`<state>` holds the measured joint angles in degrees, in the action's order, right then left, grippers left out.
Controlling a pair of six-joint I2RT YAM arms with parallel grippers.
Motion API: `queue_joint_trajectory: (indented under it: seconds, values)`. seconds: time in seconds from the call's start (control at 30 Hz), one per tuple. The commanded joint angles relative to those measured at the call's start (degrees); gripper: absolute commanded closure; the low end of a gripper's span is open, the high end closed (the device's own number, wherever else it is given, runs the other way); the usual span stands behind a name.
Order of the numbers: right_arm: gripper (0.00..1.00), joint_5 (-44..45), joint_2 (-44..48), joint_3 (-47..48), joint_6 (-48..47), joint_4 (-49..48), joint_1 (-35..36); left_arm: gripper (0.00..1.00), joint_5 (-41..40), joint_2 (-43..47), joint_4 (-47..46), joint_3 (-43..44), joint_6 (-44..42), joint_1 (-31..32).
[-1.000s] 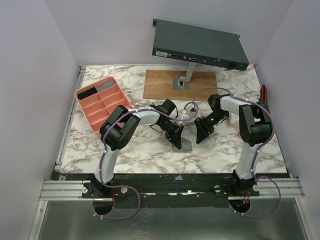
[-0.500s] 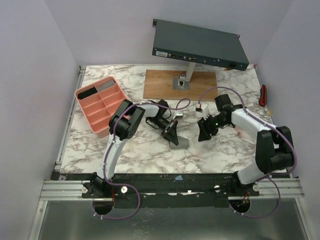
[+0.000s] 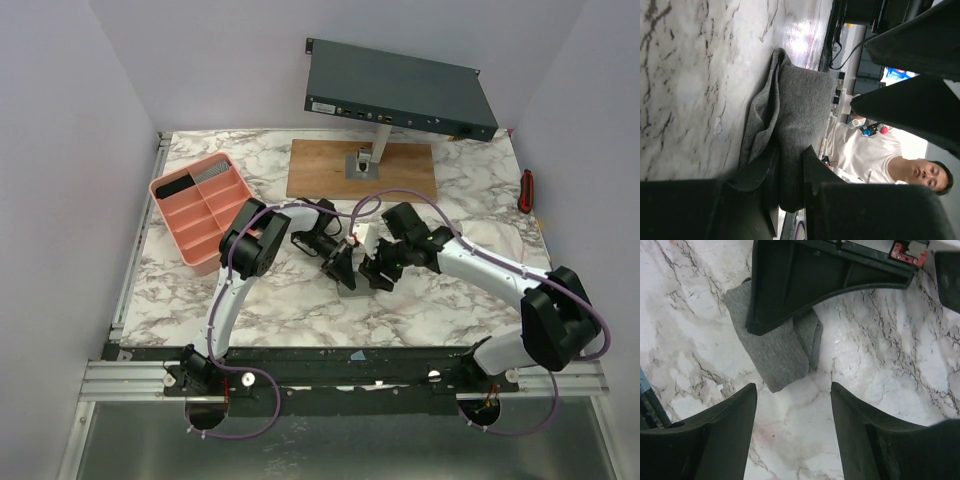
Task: Roll the underwear
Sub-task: Roll the underwear to the center of the board.
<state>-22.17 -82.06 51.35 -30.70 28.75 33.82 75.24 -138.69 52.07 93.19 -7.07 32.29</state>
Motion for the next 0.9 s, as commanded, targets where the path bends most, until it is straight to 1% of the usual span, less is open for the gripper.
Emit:
queue_joint_trajectory:
  seconds: [0.0, 0.27, 0.47, 0.57, 0.67, 0.73, 0.77, 0.87]
  values:
    - [0.36, 7.99, -2.09, -1.25, -3.47, -4.05, 4.37, 1.0, -2.95, -2.09, 1.53, -0.51, -2.57, -0.4]
    - [0.35, 10.69, -7.0, -0.99, -6.77, -5.1, 9.12, 1.0, -2.86, -2.46, 2.81, 0.37, -3.87, -0.38]
    - [0.35, 9.97, -10.43, -1.03, -6.83, -6.34, 10.78, 1.0, -2.3, -2.76, 3.69, 0.78, -4.51, -0.38]
    - [0.39, 9.8, -12.13, -1.08, -6.83, -6.7, 11.01, 1.0, -2.21, -2.95, 4.11, 1.0, -4.96, -0.37]
    - [0.5, 9.19, -13.21, -1.75, -6.68, -7.47, 11.07, 1.0, -2.27, -2.99, 4.13, 1.03, -5.1, -0.35]
    - [0.61, 8.27, -14.09, -1.77, -6.32, -7.14, 11.09, 1.0, -2.3, -2.99, 4.17, 1.1, -5.15, -0.35]
    - [0.67, 7.82, -14.52, -1.73, -6.07, -6.83, 11.09, 0.98, -2.36, -2.99, 4.25, 1.23, -5.31, -0.32]
    - [0.81, 6.72, -15.19, -1.76, -5.36, -5.64, 11.02, 0.82, -3.7, -2.51, 4.08, 1.33, -5.76, -0.59]
